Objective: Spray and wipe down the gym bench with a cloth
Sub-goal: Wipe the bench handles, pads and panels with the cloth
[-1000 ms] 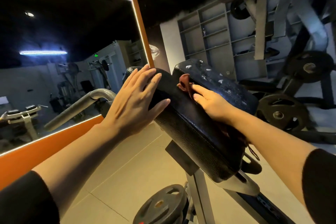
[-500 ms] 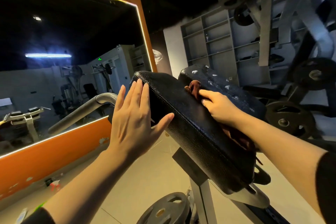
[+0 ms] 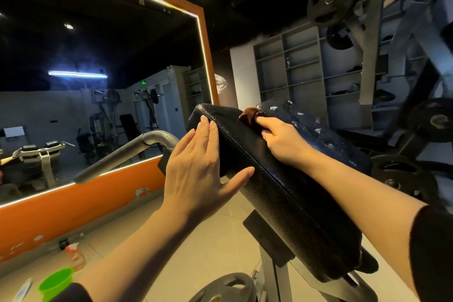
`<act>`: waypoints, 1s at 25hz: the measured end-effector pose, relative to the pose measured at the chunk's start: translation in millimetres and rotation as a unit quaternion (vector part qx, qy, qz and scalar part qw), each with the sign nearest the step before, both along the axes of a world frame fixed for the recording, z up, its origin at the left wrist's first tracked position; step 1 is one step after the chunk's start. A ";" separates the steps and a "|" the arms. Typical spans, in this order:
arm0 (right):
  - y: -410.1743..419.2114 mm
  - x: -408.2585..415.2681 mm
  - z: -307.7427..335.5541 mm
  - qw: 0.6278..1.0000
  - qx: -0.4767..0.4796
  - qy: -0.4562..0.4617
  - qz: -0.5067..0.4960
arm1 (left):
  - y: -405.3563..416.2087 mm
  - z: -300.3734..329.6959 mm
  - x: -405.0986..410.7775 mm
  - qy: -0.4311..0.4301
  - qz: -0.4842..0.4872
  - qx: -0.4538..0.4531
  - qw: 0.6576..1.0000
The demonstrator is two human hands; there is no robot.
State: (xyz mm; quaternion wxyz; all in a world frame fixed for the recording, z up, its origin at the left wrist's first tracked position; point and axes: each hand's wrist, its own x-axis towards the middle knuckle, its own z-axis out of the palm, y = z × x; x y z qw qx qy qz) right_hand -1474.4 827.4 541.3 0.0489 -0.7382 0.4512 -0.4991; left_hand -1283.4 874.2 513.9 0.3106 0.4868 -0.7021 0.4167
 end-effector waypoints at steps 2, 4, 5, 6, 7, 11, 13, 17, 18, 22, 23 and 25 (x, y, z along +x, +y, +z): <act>10.5 19.9 8.9 0.998 -0.041 0.006 0.053 | 1.4 0.3 -0.5 0.001 -0.001 0.000 1.000; 22.9 39.5 16.5 0.986 -0.090 0.052 0.127 | 0.5 0.3 -1.5 0.008 -0.015 -0.006 1.000; 23.1 43.5 18.4 0.982 -0.103 0.081 0.137 | 0.1 0.5 -1.5 0.011 -0.021 -0.006 1.000; 17.7 41.8 20.4 0.981 -0.104 0.100 0.128 | -0.1 0.5 -1.4 0.014 -0.022 -0.004 1.000; 8.4 35.9 22.2 0.984 -0.094 0.106 0.104 | -0.2 0.4 -1.4 0.016 -0.020 -0.002 1.000; -2.4 21.6 21.2 0.997 -0.025 0.047 0.048 | -0.5 -0.4 -1.3 0.016 -0.018 -0.001 1.000; 10.6 31.8 25.6 0.985 -0.016 0.005 0.172 | -1.1 -0.5 -1.0 0.022 -0.020 -0.006 1.000; 6.4 24.2 26.0 0.985 0.002 0.057 0.165 | -2.2 -1.1 -0.7 0.018 -0.024 -0.004 1.000; 1.8 20.6 24.5 0.989 0.005 0.052 0.140 | -2.1 -1.1 -0.4 0.018 -0.024 -0.004 1.000; 8.6 33.9 24.6 0.981 -0.065 0.018 0.179 | -2.4 -0.7 0.2 0.018 -0.033 -0.009 0.999; 12.0 40.1 26.2 0.977 -0.095 0.041 0.188 | -2.9 -1.0 0.1 0.019 -0.038 -0.015 0.999; 8.2 44.2 27.7 0.971 -0.137 0.073 0.180 | -2.7 -1.2 0.6 0.017 -0.036 -0.015 0.999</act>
